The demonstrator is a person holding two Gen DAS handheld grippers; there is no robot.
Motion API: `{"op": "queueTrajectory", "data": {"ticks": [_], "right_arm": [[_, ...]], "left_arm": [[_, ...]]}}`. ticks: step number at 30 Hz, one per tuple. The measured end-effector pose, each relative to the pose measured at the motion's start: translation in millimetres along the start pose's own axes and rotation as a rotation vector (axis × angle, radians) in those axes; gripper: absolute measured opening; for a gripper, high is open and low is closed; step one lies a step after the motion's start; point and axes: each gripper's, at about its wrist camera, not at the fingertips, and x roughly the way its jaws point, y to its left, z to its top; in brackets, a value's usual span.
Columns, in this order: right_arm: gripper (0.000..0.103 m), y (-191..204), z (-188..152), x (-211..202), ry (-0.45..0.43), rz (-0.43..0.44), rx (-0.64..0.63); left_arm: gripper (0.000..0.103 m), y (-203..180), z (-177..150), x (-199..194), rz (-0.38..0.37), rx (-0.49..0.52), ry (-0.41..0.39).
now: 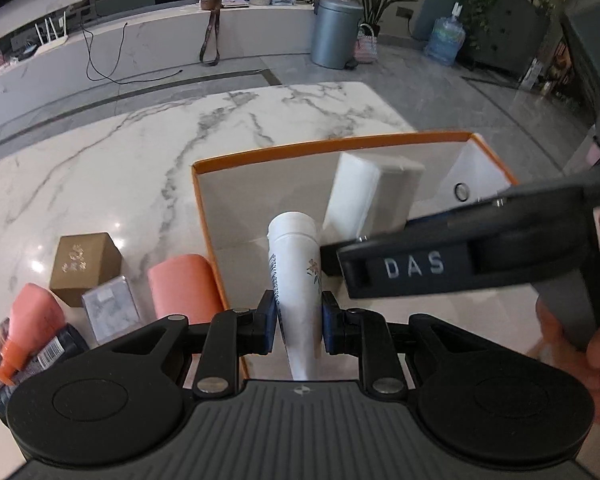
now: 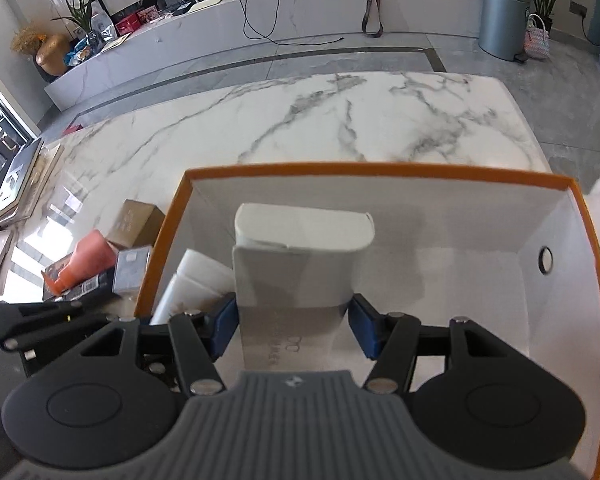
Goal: Organize rigid objects
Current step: 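Lower the white pack into the orange box and open the right gripper while the left releases the bottle inside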
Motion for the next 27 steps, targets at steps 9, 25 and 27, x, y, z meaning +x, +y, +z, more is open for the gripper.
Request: {"op": "queueTrajectory", "data": {"ticks": [9,25,27], "right_arm": [[0.059,-10,13,38,0.072,0.019,0.021],[0.059,-21,1,56,0.163,0.045,0.167],[0.059,-23,2,59,0.169,0.042,0.17]], "left_arm": [[0.025,-11,5,9,0.068,0.089,0.0],[0.038,-25,0,14,0.148,0.194,-0.014],[0.039,-22,0,10,0.122,0.179,-0.016]]}}
